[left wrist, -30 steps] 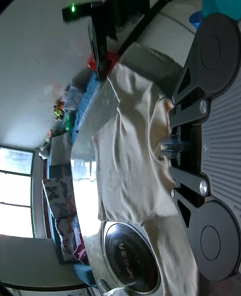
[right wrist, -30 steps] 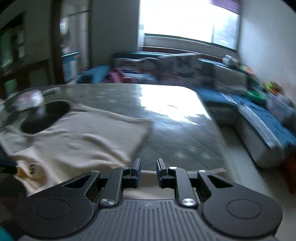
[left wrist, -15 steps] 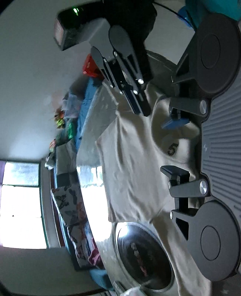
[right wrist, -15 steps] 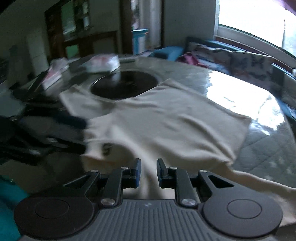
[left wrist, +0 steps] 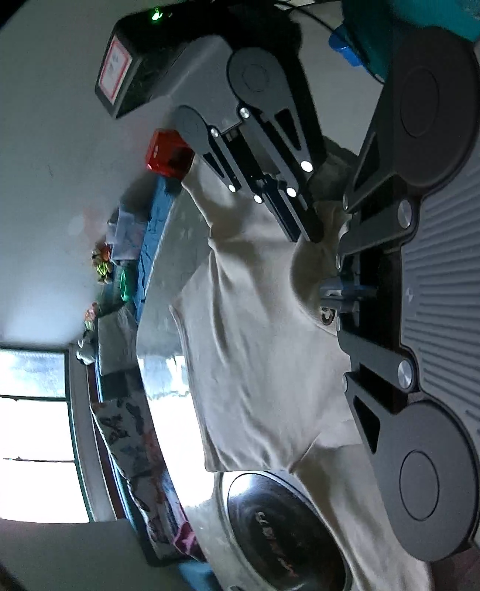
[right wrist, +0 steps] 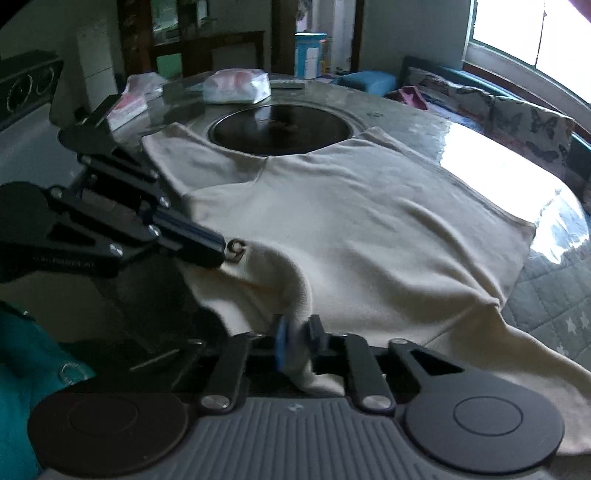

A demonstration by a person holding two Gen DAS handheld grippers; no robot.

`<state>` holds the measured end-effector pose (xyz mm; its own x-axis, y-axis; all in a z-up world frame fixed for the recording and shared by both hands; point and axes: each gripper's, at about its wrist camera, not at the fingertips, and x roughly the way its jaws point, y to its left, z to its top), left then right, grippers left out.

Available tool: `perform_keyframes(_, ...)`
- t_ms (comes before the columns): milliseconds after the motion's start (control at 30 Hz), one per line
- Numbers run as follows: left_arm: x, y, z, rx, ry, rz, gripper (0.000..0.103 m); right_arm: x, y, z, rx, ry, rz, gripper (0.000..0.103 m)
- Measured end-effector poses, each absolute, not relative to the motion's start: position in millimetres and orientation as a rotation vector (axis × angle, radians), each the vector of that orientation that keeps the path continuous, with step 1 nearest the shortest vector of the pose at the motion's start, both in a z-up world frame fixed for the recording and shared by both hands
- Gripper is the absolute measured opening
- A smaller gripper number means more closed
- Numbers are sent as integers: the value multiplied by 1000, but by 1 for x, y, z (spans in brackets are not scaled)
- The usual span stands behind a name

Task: Fold clothes

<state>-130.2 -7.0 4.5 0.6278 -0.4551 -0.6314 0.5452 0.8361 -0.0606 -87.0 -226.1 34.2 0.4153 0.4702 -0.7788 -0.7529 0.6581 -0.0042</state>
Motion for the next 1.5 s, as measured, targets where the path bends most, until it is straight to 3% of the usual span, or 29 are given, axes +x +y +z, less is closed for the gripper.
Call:
perform_keyframes(400,-111,7,28,99,644,-596,5,-76,-251,60,-339,854,837,14)
perform_keyframes(633,-64,-19,14,45,675,-596,5,-38,-263,54,-313,775,645,14)
perform_keyframes(867,-60,-43,-12,69,759,-703,5,-19,-279,29,-302,861,577,14)
perform_keyframes(1167,-57,-44,-7,86,776,-764,8,1,-288,56,-271,824,578,14)
perform_keyframes(1500,11,-20,14,102,747,-580,16,62,-288,33,-242,858,508,14)
